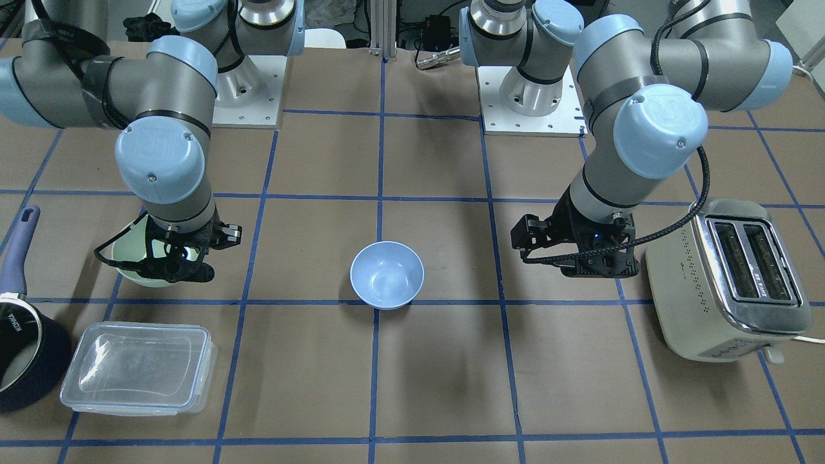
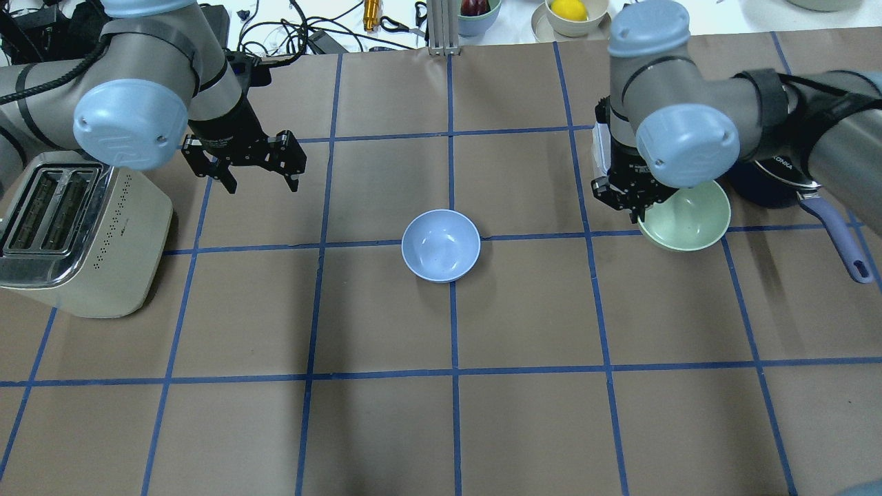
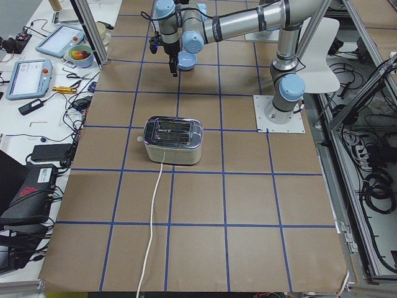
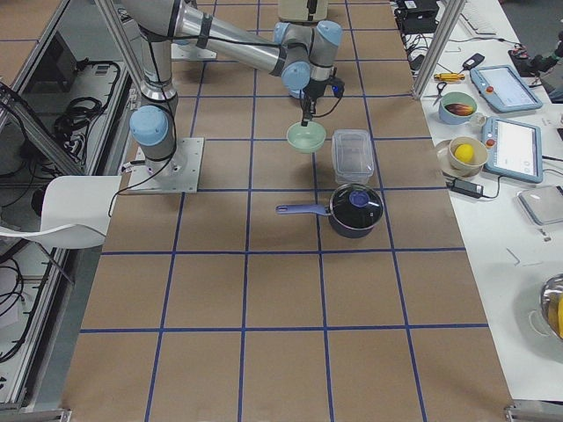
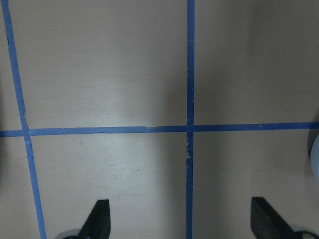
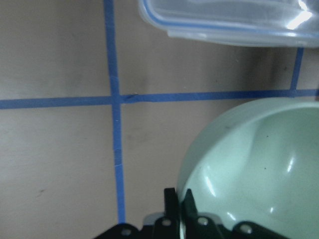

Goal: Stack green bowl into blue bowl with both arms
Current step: 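Carry the pale green bowl over the light blue bowl with the right gripper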

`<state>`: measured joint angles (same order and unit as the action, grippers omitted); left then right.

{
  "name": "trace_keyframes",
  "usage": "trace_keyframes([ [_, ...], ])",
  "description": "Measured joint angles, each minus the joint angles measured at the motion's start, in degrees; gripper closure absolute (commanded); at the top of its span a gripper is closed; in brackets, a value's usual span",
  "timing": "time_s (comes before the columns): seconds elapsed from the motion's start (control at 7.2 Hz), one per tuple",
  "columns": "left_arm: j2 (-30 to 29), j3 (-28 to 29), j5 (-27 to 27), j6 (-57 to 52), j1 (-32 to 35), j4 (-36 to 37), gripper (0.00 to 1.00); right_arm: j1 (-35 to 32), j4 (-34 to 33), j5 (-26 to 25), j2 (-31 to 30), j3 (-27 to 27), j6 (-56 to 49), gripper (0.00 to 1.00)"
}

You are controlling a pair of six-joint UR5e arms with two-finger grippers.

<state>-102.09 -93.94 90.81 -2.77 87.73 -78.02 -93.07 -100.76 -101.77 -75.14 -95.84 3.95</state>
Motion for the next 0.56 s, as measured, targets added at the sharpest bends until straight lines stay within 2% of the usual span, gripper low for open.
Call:
trace_keyframes([
  [0.28,1.0,-0.1,0.0,0.0,-0.2,0.1,0.0,-5.5,4.9,3.2,1.5,7.2,6.2,1.0],
  [0.56,1.5,0.0,-0.1,0.1,-1.0,0.1,0.0,-11.7,5.7,7.6,4.0,10.8,13.1,1.0],
])
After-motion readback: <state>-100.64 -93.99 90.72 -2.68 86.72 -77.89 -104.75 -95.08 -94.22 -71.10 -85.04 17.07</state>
